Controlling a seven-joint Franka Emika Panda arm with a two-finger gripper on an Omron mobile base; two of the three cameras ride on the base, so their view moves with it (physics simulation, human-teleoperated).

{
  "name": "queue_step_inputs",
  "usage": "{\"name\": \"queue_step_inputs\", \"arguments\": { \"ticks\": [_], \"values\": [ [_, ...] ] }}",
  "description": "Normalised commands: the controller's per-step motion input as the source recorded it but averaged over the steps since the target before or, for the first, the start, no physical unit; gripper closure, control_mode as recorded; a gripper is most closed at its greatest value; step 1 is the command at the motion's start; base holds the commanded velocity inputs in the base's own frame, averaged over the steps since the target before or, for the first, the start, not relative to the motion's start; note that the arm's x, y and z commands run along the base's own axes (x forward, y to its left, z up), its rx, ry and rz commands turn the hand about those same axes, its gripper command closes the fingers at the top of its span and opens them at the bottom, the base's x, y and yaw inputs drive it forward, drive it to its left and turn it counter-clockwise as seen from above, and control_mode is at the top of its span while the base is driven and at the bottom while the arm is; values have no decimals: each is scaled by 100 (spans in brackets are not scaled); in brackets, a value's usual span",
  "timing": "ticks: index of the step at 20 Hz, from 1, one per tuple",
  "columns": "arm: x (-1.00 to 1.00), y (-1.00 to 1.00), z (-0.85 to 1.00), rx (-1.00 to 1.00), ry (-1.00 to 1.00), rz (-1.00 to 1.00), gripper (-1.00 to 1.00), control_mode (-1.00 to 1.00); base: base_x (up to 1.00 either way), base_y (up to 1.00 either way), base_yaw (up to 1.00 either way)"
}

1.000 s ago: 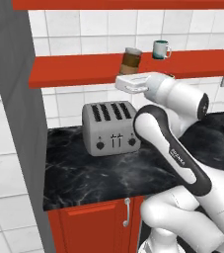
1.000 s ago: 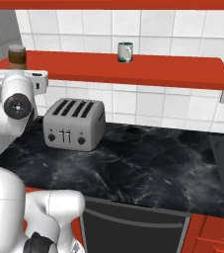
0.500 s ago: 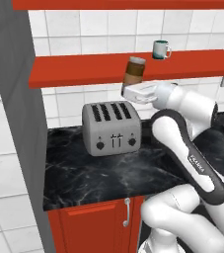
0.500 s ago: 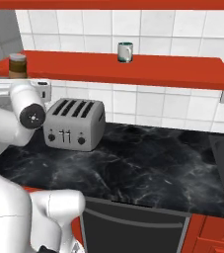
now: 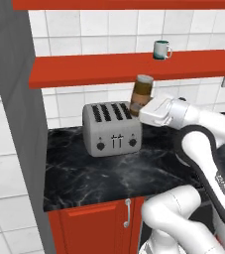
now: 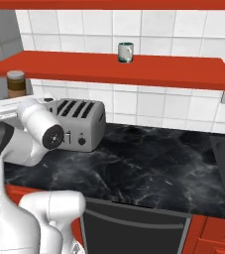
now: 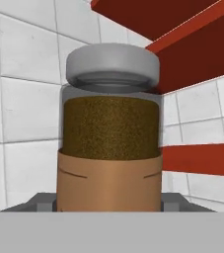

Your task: Take the cinnamon bottle from the cabinet and place it on the dining table, next to the plate with the cupcake. Then take the chocolate from the dining counter and place it on the cupcake plate.

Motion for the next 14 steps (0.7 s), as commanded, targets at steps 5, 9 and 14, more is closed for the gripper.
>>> {"name": "queue_step_inputs", "arguments": {
  "ticks": [5,9,14],
  "values": [
    [-29,0,0,-1,0,0,100,-100,0,0,0],
    [-20,0,0,0,0,0,100,100,-9,0,0],
    [0,0,0,0,0,0,100,100,-78,-1,2]
  ]
}}
